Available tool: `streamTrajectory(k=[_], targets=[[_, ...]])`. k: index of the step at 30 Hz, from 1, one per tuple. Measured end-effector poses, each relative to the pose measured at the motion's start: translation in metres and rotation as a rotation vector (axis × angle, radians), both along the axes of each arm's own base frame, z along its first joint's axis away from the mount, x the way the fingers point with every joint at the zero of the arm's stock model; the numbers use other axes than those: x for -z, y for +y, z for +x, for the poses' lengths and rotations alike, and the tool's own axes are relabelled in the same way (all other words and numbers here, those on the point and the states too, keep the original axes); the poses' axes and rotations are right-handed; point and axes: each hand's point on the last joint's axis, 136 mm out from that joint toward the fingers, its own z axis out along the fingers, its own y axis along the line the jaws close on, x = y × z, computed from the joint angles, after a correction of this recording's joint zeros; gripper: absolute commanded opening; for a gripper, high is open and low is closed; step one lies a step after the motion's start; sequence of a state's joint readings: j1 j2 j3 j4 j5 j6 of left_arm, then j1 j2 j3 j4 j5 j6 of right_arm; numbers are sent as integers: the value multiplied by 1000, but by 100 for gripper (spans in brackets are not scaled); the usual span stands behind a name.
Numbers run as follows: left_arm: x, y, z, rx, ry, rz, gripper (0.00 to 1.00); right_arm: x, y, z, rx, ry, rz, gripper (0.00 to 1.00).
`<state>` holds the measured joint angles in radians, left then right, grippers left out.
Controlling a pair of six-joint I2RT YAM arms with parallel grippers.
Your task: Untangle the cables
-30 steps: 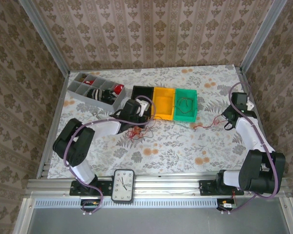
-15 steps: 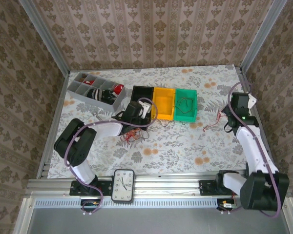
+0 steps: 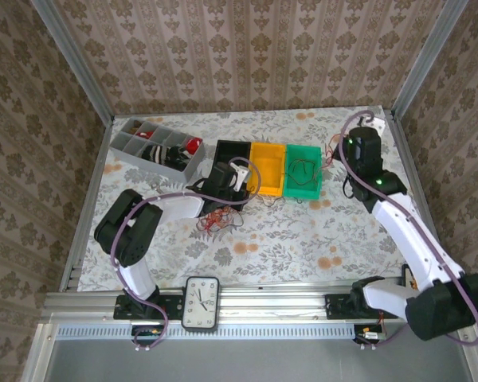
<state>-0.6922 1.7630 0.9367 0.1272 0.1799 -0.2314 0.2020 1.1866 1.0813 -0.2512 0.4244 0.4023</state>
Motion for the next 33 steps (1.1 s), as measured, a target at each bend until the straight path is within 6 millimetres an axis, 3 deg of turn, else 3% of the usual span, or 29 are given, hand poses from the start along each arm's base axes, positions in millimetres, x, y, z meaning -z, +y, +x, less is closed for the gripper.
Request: streamTrajectory(k=[9,20,27,33], targets=[[2,3,2,-9,3,5,0,62,19,50,-41,150,-27,0],[20,7,2,-13,45,30,0,159,56,71,-126,377,-49,0],[23,8,5,-16,53,28,0,187,79,84,-169,448,-52,0],[23,7,5,-14,55,27,0,210,83,92,-157,498,-45,0]])
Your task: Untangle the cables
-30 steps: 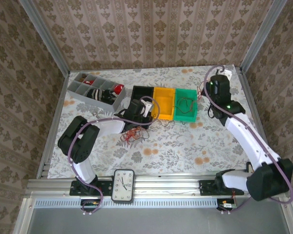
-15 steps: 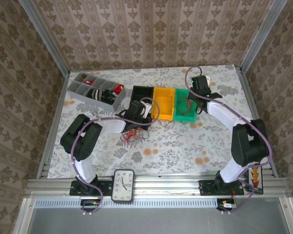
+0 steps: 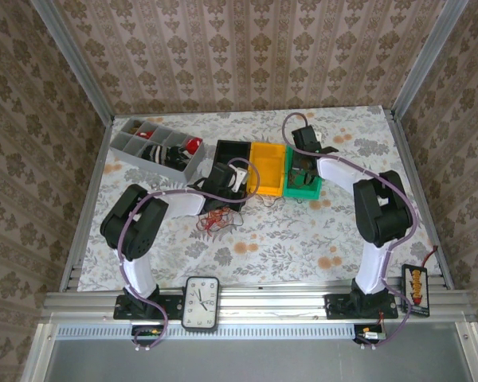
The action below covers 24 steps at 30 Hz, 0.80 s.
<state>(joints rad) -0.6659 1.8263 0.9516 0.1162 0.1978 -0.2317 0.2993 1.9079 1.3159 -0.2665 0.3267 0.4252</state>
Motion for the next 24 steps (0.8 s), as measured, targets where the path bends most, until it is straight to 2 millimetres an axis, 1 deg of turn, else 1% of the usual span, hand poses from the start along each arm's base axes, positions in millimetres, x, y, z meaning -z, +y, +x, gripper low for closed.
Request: streamTrajectory(k=[5,11,13,18,21,24], targets=[[0,0,0,0,0,0,0,18,1,-4,-6,55,-7,0],[1,1,-1,0,4,3,0,17,3,-3,-13,55,1,2],[1,1,-1,0,6,4,0,14,3,-2,-15,48,1,2],[0,0,-1,0,10,8,0,-11,-2,1,-7,-3,14,2],[-4,-2,1,1,4,3,0,-21,-14,4,16,-29,19,2],[-5,-3,2,2,2,2,0,-22,-31,7,52,-34,20,2]])
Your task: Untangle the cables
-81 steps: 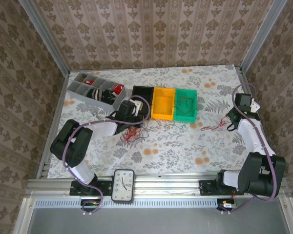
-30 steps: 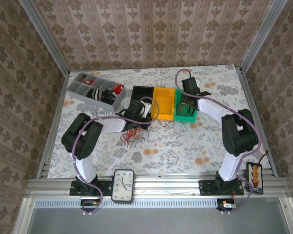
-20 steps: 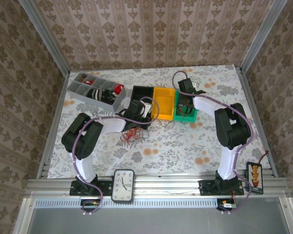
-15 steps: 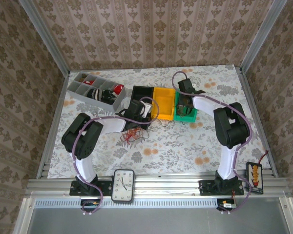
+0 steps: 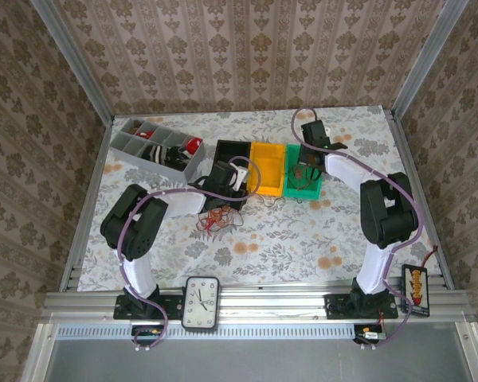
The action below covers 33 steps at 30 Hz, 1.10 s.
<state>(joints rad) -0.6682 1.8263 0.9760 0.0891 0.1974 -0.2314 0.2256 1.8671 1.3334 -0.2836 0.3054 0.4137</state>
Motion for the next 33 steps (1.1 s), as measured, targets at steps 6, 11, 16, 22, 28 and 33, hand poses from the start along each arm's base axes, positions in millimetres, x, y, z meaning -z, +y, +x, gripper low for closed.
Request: streamTrajectory(k=[6,11,16,22,28,33], targets=[[0,0,0,0,5,4,0,-3,-21,5,44,-13,2,2],[-6,-2,3,0,-1,-1,0,-3,-18,8,37,-18,12,14],[-5,-2,2,0,4,3,0,0,-10,7,19,-34,38,36],[-5,-2,2,1,7,4,0,-10,-12,-17,14,-49,48,48],[-5,-2,1,6,13,2,0,-31,-20,-49,35,-99,68,49],[-4,-4,-3,14,18,7,0,-13,-20,-66,41,-54,91,49]])
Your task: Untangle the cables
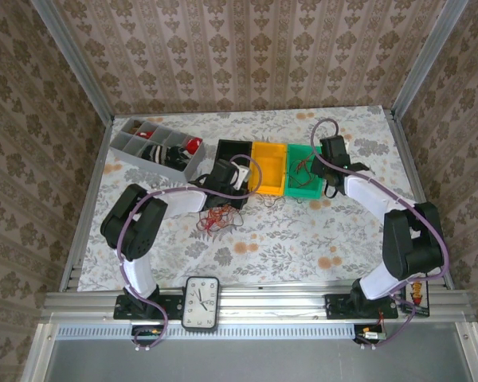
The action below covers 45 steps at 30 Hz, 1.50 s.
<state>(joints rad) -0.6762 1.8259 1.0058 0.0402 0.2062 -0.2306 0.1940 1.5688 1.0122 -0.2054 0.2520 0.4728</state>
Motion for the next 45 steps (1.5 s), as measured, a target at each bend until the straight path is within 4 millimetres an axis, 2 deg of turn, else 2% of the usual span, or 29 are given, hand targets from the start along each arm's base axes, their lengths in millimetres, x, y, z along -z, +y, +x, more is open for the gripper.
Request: streamTrajectory(k=[7,10,13,17,21,25,27,29,31,33,35,39,42,45], targets=[[-1,-5,-6,34,-3,0,0,30,3,-3,8,84,21,48],[-2,-8,-10,55,3,-5,0,52,-3,-4,25,152,13,48],[-5,-11,-13,80,14,-10,0,62,-11,6,46,187,18,47],[-13,-23,-9,115,14,-30,0,55,-28,29,85,176,25,46],[-15,-46,2,159,4,-42,0,30,-40,59,109,107,31,46],[-18,-62,2,200,-9,-46,35,7,-41,74,101,40,37,46],[-22,-66,2,200,-13,-56,46,1,-36,69,84,22,41,46],[-28,-65,4,181,-22,-67,54,-2,-26,53,60,13,43,46],[-38,-56,4,143,-49,-71,60,-11,-13,36,23,-6,43,46],[-57,-40,4,89,-91,-82,62,-24,3,23,-23,-39,43,46],[-79,-10,4,-11,-126,-99,63,-38,25,6,-92,-80,37,46],[-113,51,9,-204,-169,-137,64,-51,64,-17,-206,-123,40,46],[-108,99,-7,-330,-110,-88,63,-43,80,-26,-252,-110,38,46],[-92,123,-40,-366,-7,-24,59,-32,85,-29,-267,-83,33,46]])
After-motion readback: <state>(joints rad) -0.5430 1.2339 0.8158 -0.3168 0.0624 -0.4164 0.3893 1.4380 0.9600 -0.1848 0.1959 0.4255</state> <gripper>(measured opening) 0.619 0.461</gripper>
